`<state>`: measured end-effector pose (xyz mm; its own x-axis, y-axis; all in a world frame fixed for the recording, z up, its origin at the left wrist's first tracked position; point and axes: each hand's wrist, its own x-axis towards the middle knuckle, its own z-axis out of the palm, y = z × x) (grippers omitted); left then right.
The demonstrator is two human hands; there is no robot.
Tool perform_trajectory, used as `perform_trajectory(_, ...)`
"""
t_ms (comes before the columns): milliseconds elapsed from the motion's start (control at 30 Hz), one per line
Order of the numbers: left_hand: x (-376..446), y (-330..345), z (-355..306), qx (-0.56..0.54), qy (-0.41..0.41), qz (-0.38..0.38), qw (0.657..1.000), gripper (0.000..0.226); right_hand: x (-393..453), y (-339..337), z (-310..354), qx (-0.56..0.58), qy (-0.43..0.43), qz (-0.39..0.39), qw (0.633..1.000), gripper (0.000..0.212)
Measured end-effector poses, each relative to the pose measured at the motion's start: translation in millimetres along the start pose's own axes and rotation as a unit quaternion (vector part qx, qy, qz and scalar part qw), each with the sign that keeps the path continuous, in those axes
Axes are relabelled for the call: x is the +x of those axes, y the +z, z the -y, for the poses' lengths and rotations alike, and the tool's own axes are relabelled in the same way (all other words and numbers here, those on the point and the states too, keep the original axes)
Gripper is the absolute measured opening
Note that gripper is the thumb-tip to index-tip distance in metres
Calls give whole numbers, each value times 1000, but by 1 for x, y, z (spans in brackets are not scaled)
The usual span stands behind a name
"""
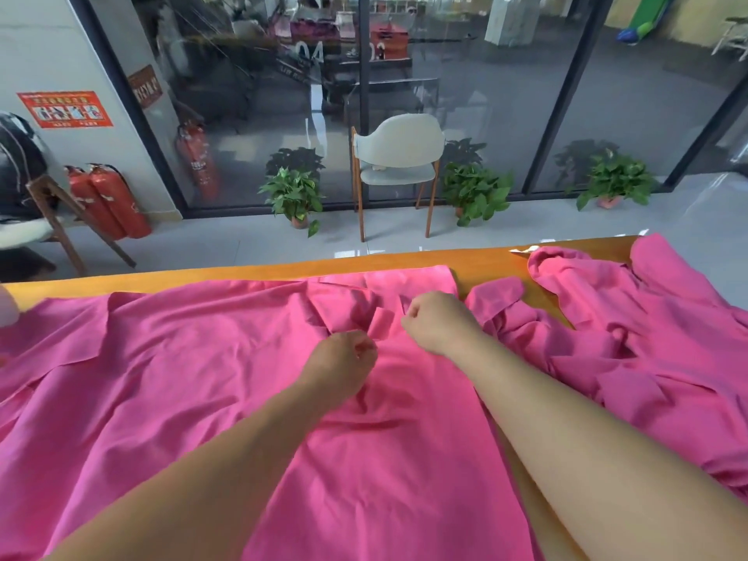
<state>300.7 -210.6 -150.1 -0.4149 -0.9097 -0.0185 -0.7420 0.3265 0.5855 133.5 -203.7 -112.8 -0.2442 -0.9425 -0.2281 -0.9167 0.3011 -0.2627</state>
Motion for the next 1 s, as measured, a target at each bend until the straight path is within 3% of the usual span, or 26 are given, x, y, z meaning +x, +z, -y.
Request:
perform_trajectory(33,8,0,5,9,-8,-8,1000,18,17,7,3,6,7,-20,1000,16)
perform_trajectory(133,25,-8,12,13,-35,-16,999,20,53,28,0,49,25,-53,997,43)
perform_trajectory(233,39,-9,23,30,-45,-19,998,22,81,49,-14,21,63,-7,998,60)
perform_trajectory(300,49,-11,25,29,-33,-26,999,21,94,56,-21,16,58,-12,998,40)
perform_trajectory(400,73,-13,30,23,-18,-57,998,28,99,49,-23,155,40,-44,986,14)
perform_trajectory(500,100,-16,25,59,30,-16,998,60,91,29,-26,356,32,-55,932,16)
perform_trajectory(600,124,-17,13,116,47,84,989,86,79,10,-26,561,47,-25,826,15)
perform_trajectory(633,130,-17,10,128,43,111,985,90,77,8,-27,611,54,-10,790,12)
perform_trajectory(700,138,-15,8,134,34,153,979,96,73,3,-31,651,54,7,757,10)
perform_trajectory(767,142,-13,9,117,31,174,977,100,69,2,-36,642,45,29,765,11)
perform_trajectory(833,146,-10,12,91,23,181,979,98,73,10,-42,590,50,34,805,11)
perform_trajectory(900,151,-2,16,91,-5,191,977,89,78,20,-44,568,81,46,818,12)
perform_trajectory(1000,158,12,19,146,-2,161,976,65,90,38,-48,571,124,94,806,80)
